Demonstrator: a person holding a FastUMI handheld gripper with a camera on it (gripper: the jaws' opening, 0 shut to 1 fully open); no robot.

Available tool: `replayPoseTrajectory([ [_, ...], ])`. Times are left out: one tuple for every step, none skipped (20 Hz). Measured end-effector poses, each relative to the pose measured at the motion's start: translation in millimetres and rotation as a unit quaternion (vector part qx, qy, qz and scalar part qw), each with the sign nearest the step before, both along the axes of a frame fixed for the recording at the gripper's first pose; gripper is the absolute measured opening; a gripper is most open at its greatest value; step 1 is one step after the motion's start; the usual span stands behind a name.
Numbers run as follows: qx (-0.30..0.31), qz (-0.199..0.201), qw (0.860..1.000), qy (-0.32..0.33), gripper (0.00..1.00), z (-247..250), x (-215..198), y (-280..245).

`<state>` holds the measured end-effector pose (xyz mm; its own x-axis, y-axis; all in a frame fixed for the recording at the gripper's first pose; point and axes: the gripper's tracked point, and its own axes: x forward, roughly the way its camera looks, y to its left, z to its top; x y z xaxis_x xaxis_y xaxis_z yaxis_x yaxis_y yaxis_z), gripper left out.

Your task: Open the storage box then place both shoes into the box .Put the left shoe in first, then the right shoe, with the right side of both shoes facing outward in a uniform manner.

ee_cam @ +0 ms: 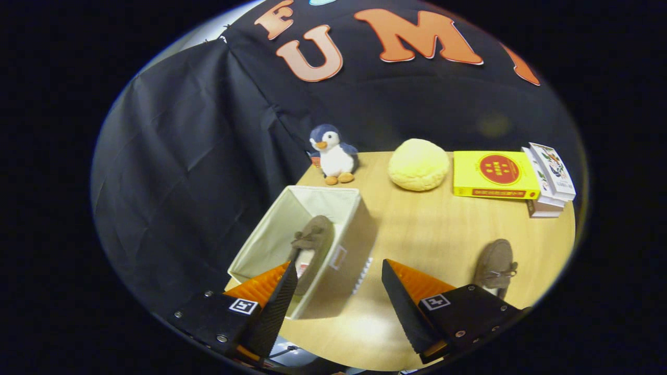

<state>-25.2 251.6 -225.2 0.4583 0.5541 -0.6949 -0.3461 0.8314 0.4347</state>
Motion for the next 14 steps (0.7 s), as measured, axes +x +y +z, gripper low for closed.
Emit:
replayPoseTrajectory([
  [-0.004,-0.009,1.000,-0.001,0.98,-4.6,-0.5,-14.7],
  [-0.009,-0.017,1.000,0.000,0.98,-11.1,-2.5,-31.7],
  [-0.016,-0.027,1.000,0.002,0.99,-17.6,-4.9,-47.6],
  [-0.026,-0.038,0.999,0.003,0.99,-24.4,-6.0,-66.0],
  [-0.035,-0.048,0.998,0.005,0.99,-31.8,-6.5,-81.8],
  [-0.045,-0.060,0.997,0.008,0.99,-39.5,-7.5,-98.8],
  [-0.053,-0.070,0.996,0.010,0.99,-46.5,-8.7,-114.0],
  [-0.061,-0.080,0.995,0.012,0.99,-55.5,-8.7,-129.9],
  [-0.067,-0.088,0.994,0.015,0.99,-63.6,-8.4,-143.3],
  [-0.075,-0.096,0.992,0.017,0.99,-72.0,-8.8,-157.3],
  [-0.083,-0.101,0.991,0.022,0.99,-80.9,-10.9,-169.7],
  [-0.089,-0.105,0.990,0.025,0.99,-88.9,-12.3,-180.0],
  [-0.094,-0.108,0.989,0.029,0.99,-97.0,-13.4,-188.7],
  [-0.099,-0.109,0.988,0.033,0.99,-105.4,-14.4,-196.0],
])
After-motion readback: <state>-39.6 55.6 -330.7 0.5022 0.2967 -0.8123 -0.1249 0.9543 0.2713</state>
